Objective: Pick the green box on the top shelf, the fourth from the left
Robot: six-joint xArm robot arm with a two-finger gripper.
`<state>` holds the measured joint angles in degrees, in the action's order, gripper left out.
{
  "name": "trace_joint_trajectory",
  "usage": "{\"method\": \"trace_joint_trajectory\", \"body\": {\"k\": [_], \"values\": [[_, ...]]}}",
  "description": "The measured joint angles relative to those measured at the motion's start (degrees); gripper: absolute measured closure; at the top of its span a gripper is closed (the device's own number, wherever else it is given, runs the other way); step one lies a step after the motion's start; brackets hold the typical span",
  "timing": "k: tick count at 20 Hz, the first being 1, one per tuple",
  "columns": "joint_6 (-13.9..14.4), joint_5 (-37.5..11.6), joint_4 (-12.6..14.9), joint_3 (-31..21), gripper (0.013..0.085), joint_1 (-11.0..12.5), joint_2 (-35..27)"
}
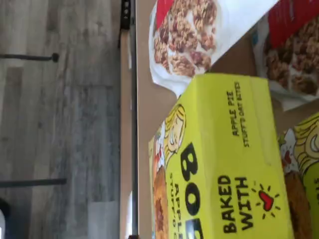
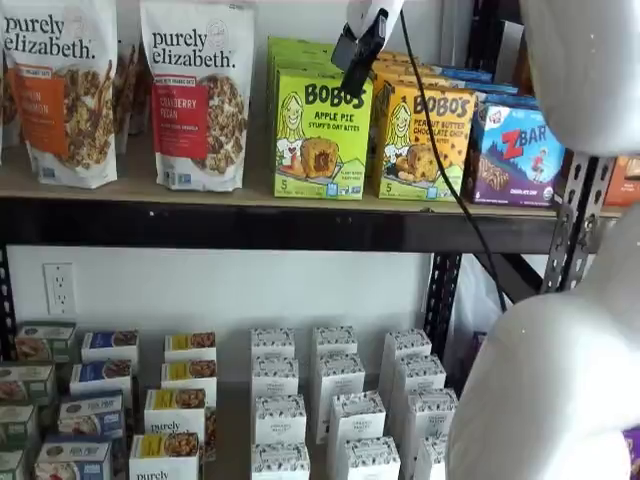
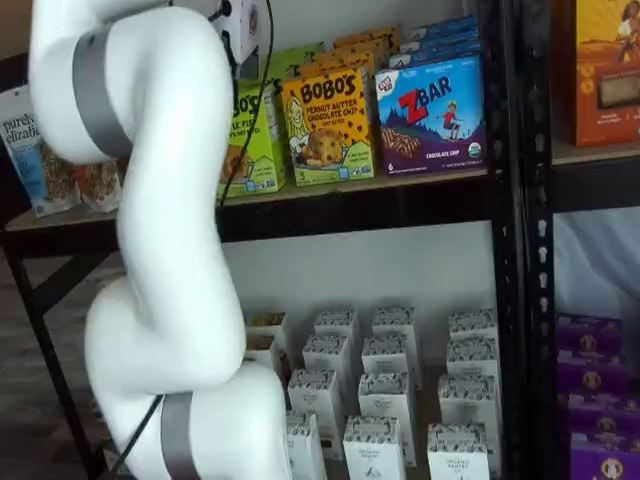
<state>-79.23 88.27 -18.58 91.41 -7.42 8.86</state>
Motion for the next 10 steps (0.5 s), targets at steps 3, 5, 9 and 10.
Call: {"method": "trace_joint_trajectory", "body": {"k": [3,5,9,10], "values": [[-0.32,1.67,0.25,1.98,0.0130,0.26,-1.96],[-0.43,1.80,0.41,2.45,0.0130,0.29,-2.59],[-0.38,3.10,1.47,3.89,0.0130,0.03,-4.13],[-0.35,3.37,1.74,4.12,0.0130,-0.06,-4.41]]}}
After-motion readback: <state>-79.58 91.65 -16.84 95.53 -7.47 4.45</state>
